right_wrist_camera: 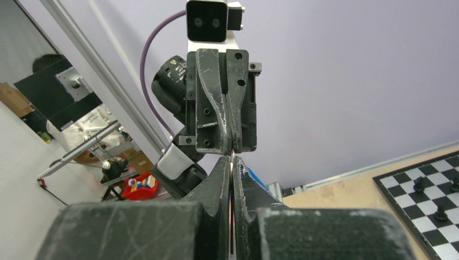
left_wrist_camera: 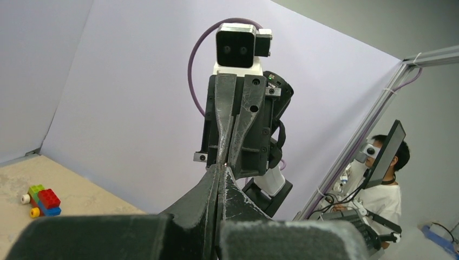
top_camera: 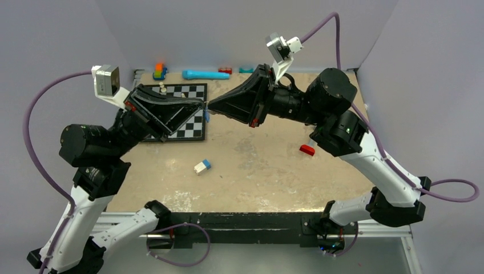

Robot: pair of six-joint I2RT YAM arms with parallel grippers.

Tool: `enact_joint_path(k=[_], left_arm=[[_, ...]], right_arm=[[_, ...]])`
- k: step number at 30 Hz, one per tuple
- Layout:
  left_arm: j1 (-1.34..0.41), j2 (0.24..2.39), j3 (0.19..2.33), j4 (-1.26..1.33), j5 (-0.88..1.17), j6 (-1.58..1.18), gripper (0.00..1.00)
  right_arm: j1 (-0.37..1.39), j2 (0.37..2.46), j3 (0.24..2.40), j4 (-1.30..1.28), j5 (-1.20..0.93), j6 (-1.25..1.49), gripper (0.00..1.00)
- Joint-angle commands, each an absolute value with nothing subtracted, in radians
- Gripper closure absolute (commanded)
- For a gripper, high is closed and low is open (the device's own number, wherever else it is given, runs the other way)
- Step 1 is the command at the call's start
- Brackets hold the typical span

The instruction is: Remove the keys from the keyring

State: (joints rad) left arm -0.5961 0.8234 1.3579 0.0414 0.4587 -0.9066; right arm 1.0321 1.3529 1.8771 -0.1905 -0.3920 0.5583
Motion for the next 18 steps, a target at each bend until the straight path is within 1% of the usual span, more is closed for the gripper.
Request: enact_joint_path(k=[1,7,8,9,11,12,13,15,17,18], left_arm=[[-0.594,0.81,1.344,0.072,0.39,-0.92,1.0],[-0.593,0.763,1.305,0.11,0.313,-0.943,1.0],[-0.592,0.759,1.299,0.117,0.306,-0.954,0.96],[-0.593,0.758,1.296,0.124,0.305,-0.962,0.84],[-0.594,0.761,1.303,0.122,0.33,-0.961,0.49],[-0.592,0.762,1.32,0.088,0.345,-0.938,0.35],[-0.592,0.761,1.368,0.022,0.348,-0.895,0.26],[-0.592,0.761,1.451,-0.152,0.346,-0.786,0.14],[-0.591,0.771,1.549,-0.287,0.352,-0.691,0.09],[-0.591,0.785,1.598,-0.348,0.372,-0.648,0.08]], right_arm=[[1.037,1.337,1.897,-0.065,-0.41,0.586,1.0],[1.039,1.336,1.887,-0.042,-0.406,0.59,1.0],[1.039,1.337,1.886,-0.036,-0.406,0.592,1.0],[1.04,1.338,1.885,-0.032,-0.405,0.593,1.0],[1.039,1.341,1.894,-0.036,-0.405,0.595,1.0],[1.04,1.343,1.906,-0.05,-0.405,0.591,1.0],[1.039,1.344,1.918,-0.072,-0.404,0.58,1.0],[1.04,1.335,1.931,-0.133,-0.398,0.559,1.0],[1.039,1.319,1.937,-0.189,-0.394,0.535,1.0],[1.039,1.314,1.939,-0.218,-0.398,0.522,1.0]])
